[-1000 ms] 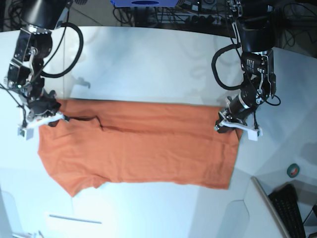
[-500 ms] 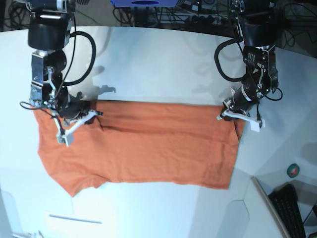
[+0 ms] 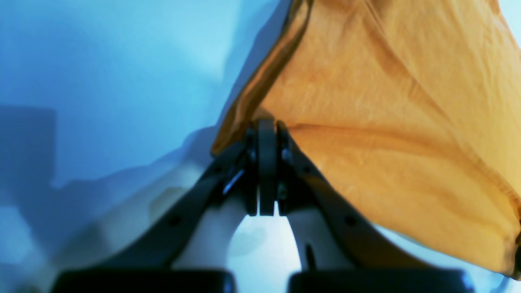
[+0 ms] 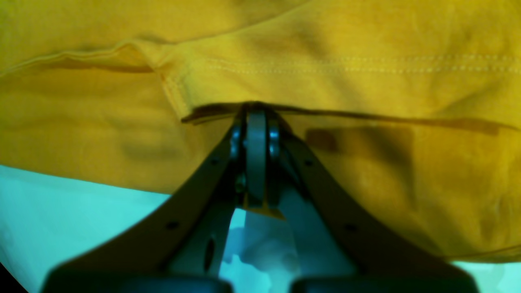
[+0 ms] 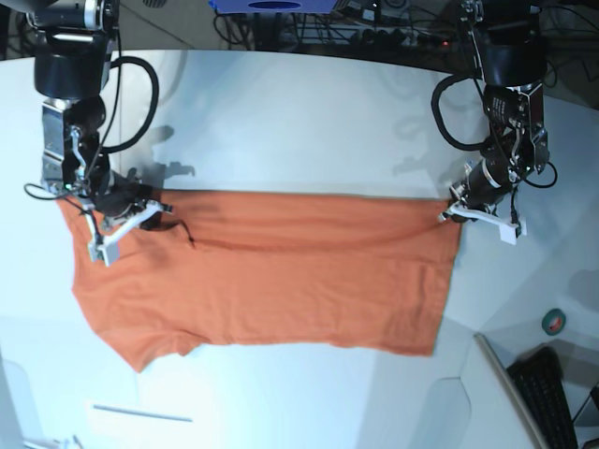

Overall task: Layout the t-shirt on the table in an organized manner, then fold the t-shirt properly
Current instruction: 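Pull the held edge with both grippers to straighten the shirt, then hold the edge with the right gripper and adjust the left gripper's grip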

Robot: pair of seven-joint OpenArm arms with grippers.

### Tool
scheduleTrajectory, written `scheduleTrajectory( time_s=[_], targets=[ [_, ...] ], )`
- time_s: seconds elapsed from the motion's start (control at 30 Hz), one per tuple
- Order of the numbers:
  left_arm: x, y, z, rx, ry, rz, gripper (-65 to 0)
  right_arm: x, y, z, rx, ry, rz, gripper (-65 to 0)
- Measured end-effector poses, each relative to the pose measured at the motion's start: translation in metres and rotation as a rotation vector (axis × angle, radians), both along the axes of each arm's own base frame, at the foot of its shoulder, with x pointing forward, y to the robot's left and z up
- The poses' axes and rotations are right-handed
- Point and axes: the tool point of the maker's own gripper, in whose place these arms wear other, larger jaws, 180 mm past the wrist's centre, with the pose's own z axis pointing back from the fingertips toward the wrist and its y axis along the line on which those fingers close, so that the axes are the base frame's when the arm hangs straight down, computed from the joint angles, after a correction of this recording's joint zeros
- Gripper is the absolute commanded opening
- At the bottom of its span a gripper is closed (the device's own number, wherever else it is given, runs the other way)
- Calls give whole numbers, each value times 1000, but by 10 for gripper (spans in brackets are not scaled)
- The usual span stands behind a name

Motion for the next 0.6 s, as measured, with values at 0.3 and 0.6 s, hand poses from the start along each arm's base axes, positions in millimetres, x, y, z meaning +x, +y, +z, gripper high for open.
scheduleTrajectory(
  time_s=[0.3, 0.6],
  targets=[
    [12, 17, 42, 90, -98, -38, -650, 0, 0, 0, -3, -3, 0, -650],
    [-22, -79, 20, -5, -63, -200, -650, 0, 0, 0, -6, -7, 2, -650]
  ],
)
